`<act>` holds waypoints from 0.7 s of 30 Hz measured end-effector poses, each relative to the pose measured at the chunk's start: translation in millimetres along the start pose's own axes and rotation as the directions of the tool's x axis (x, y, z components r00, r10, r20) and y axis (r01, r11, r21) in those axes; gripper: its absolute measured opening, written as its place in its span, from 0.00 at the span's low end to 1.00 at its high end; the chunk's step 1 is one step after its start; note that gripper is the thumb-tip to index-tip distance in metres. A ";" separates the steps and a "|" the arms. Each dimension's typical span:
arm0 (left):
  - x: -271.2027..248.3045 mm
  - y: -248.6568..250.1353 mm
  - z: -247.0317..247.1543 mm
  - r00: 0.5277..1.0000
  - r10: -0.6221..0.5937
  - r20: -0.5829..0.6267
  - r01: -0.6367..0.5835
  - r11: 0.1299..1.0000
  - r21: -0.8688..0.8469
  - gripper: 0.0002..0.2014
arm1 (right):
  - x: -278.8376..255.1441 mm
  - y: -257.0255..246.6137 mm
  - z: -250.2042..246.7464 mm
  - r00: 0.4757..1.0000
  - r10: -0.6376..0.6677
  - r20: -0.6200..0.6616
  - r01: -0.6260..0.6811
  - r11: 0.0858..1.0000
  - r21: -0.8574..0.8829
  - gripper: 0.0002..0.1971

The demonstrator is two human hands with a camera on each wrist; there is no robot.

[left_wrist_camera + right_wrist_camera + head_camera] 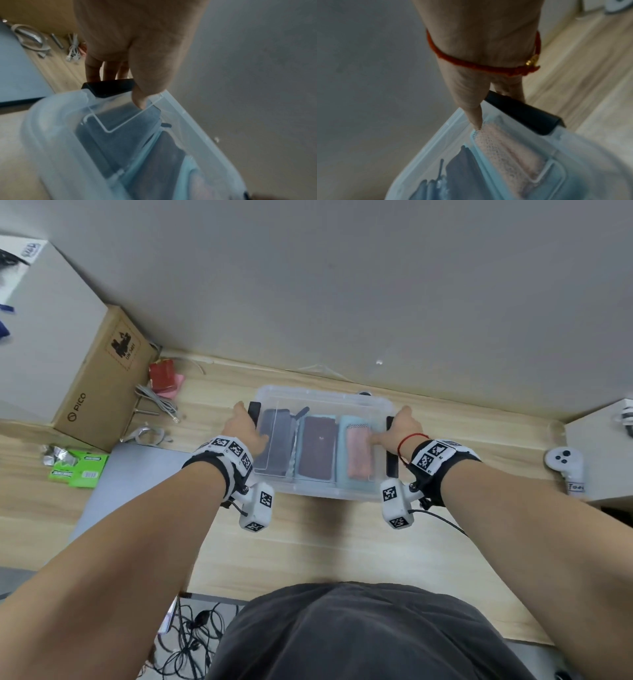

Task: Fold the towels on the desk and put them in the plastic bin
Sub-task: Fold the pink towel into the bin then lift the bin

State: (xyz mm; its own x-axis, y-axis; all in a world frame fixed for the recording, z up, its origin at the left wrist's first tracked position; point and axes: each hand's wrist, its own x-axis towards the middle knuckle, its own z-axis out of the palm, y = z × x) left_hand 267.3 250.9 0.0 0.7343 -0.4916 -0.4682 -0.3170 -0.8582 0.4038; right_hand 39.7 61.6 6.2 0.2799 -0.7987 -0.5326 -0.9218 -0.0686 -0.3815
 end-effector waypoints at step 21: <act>119.6 13.4 -43.2 0.995 0.105 0.006 -0.105 0.990 0.092 0.60 | 64.8 -75.3 23.9 0.990 -0.110 -0.084 0.127 0.963 0.236 0.41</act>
State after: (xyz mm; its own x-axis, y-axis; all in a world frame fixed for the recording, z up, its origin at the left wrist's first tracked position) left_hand 376.9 187.0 -16.7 0.6933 -0.5795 -0.4283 -0.4458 -0.8119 0.3768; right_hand 133.7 29.2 -17.6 0.3560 -0.8339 -0.4217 -0.7892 -0.0266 -0.6136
